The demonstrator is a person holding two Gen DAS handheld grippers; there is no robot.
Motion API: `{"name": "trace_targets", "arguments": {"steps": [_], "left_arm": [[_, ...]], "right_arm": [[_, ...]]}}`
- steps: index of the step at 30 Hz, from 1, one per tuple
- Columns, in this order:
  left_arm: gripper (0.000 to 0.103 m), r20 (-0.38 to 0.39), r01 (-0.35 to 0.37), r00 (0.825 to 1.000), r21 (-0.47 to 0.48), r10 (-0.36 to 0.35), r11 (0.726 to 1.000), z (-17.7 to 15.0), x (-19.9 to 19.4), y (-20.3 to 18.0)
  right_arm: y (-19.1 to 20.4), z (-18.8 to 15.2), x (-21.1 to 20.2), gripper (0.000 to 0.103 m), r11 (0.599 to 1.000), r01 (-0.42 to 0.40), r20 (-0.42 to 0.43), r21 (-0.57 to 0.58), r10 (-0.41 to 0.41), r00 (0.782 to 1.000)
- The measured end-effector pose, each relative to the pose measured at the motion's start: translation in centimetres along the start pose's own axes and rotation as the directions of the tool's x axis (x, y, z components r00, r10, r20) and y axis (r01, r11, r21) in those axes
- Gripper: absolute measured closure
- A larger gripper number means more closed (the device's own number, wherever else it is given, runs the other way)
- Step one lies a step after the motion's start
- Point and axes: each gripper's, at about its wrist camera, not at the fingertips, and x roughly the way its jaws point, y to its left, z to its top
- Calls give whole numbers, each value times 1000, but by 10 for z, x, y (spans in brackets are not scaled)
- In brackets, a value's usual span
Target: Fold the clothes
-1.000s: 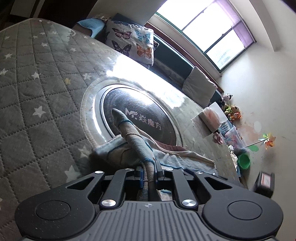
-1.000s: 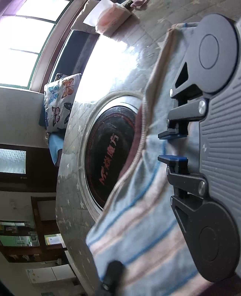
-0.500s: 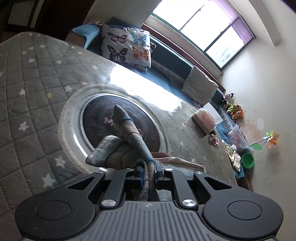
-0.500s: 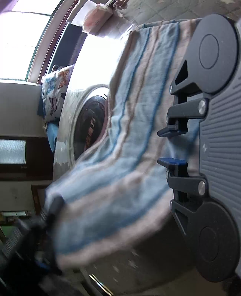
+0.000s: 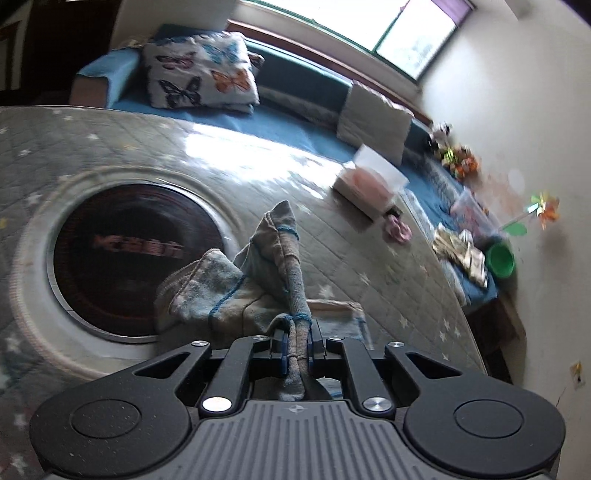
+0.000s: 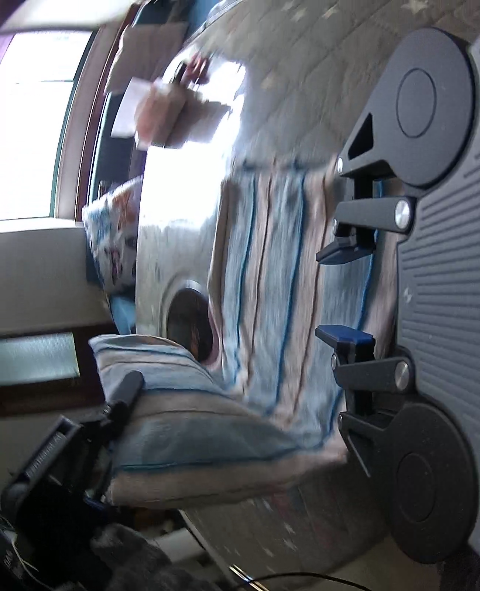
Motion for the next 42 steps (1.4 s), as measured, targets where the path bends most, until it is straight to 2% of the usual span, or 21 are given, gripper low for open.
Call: {"name": "trace_targets", "arguments": {"steps": [5,11,16,20,22,27,32,36,39,42], "left_arm": [[93,-55,-11,998,63,14,998,0,34,-37],[92,-134,-21,990,97,34,995,-8,74,-56],[83,-193,-3,981,123,27,992,-18,98,-62],[75,-202,35,979,124,-9,992,-21,102,-63],[70,-210,60,977,134,-31,989,-22,104,-65],[64,-213,132,972,156,-97,979,-24,101,-69],[58,-181,163,975,183,-130,969,-22,85,-64],[58,-144,161,980,196,-134,967,-19,70,-51],[58,-123,121,988,228,-95,966,-24,59,-37],[58,-120,79,992,266,-48,961,-33,52,-23]], "right_arm": [[-23,-3,4,66,999,-7,2,54,7,1000],[-35,-7,3,63,996,-31,0,85,31,1000],[-41,-11,-5,62,996,-32,-8,81,33,999],[-49,-14,-13,61,996,-17,-19,87,19,1000],[-53,-16,-18,55,996,0,-25,92,2,1000],[-65,-21,-31,55,992,27,-45,122,-22,999],[-75,-20,-51,55,987,54,-25,152,-50,998],[-80,-10,-56,56,984,39,32,174,-45,998],[-80,-3,-45,57,982,-4,38,187,-3,999],[-79,-3,-29,73,981,-38,18,191,35,999]]}}
